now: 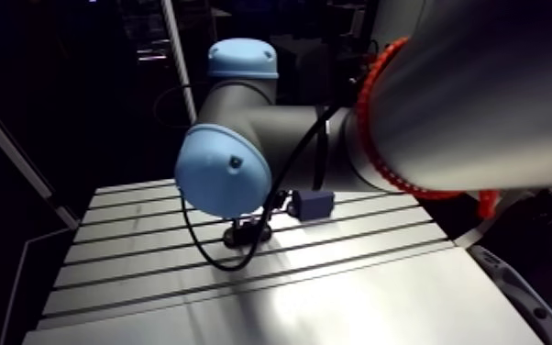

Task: Pick up the M10 bolt and insert it into the hole until fully seated.

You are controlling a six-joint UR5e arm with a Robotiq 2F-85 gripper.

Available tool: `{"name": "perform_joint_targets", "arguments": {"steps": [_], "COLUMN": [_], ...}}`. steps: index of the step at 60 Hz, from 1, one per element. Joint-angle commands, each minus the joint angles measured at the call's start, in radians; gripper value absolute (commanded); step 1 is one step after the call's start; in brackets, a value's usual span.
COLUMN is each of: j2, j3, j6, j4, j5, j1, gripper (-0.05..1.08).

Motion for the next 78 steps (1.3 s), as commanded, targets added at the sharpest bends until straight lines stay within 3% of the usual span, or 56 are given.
{"name": "perform_joint_targets", "arguments": {"steps": [1, 16, 43, 78], "j2": [0.001, 0.001, 0.001, 0.003], "j3": [0.001, 0.002, 0.002, 0.001], "j6": [-0.002, -0.002, -0.004, -0.004], "j4": [-0.005, -0.004, -0.005, -0.005], "j5": [0.0, -0.002, -0.002, 0.0], "j1": [-0.001, -0.001, -0.001, -0.001], "gripper": [0.41, 0.44, 0.61, 0.69]}}
